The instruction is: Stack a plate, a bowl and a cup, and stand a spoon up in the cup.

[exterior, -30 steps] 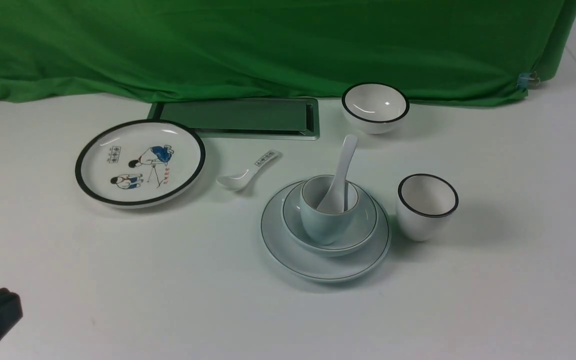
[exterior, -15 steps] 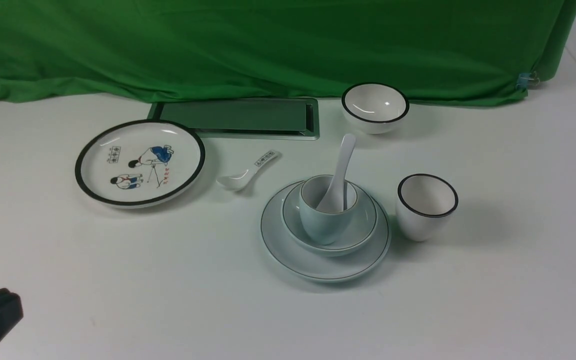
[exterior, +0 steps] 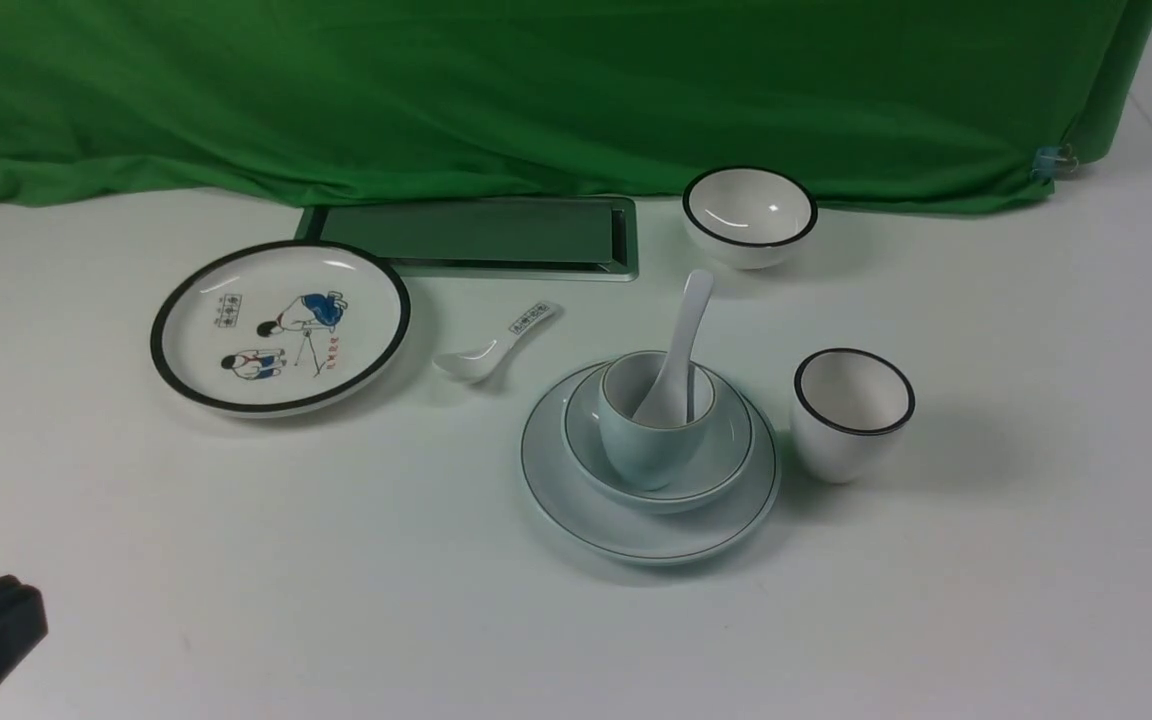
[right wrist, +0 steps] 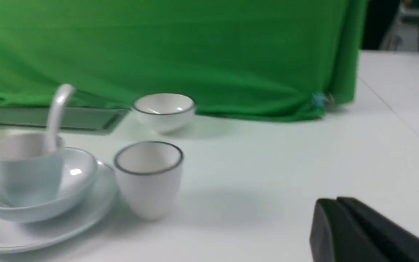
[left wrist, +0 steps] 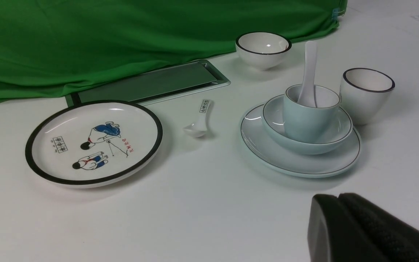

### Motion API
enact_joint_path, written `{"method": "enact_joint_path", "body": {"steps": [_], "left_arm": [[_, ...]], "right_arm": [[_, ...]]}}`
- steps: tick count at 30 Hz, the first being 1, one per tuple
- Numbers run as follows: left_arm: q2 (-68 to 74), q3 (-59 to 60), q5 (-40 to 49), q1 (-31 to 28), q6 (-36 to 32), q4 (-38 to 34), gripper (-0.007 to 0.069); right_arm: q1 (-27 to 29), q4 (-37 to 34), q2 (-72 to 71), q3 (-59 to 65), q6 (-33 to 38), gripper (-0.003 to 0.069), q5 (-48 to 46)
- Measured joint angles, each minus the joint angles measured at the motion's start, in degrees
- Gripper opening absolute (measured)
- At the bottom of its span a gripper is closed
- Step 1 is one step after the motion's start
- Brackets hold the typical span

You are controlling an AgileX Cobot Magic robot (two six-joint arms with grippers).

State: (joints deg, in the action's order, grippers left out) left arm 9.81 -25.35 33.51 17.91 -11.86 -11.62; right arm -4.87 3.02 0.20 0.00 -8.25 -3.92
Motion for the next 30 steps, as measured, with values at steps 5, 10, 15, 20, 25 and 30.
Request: {"method": "enact_joint_path", "body": {"steps": [5,10,15,20,25,30], "left_arm": [[0.1,0.0,0.0,0.0,0.0,0.2,-0.0031],[0.1,0.0,0.0,0.0,0.0,0.3,-0.0031],[0.1,0.0,0.0,0.0,-0.2,0.3,-0.0031],[0.1,0.0,0.0,0.0,-0.2,0.5,-0.0031],[0.1,0.0,0.0,0.0,-0.2,0.5,-0.0031],[0.1,0.0,0.0,0.0,-0.2,0.5,-0.003]], "right_arm": [[1.4,1.7,-0.2,0.5,-2.6,0.0007,-8.1],[2.6,2.4,-0.2,0.5,-1.5,0.0007,-9.5],[3.2,2.6,-0.2,0.5,0.3,0.0007,-9.5],[3.4,2.7,-0.2,0.5,0.6,0.0007,-9.5],[5.4,2.4,-0.2,0.5,0.6,0.0008,-9.3],[5.8,2.0,-0.2,0.5,1.9,0.0008,-9.2]]}}
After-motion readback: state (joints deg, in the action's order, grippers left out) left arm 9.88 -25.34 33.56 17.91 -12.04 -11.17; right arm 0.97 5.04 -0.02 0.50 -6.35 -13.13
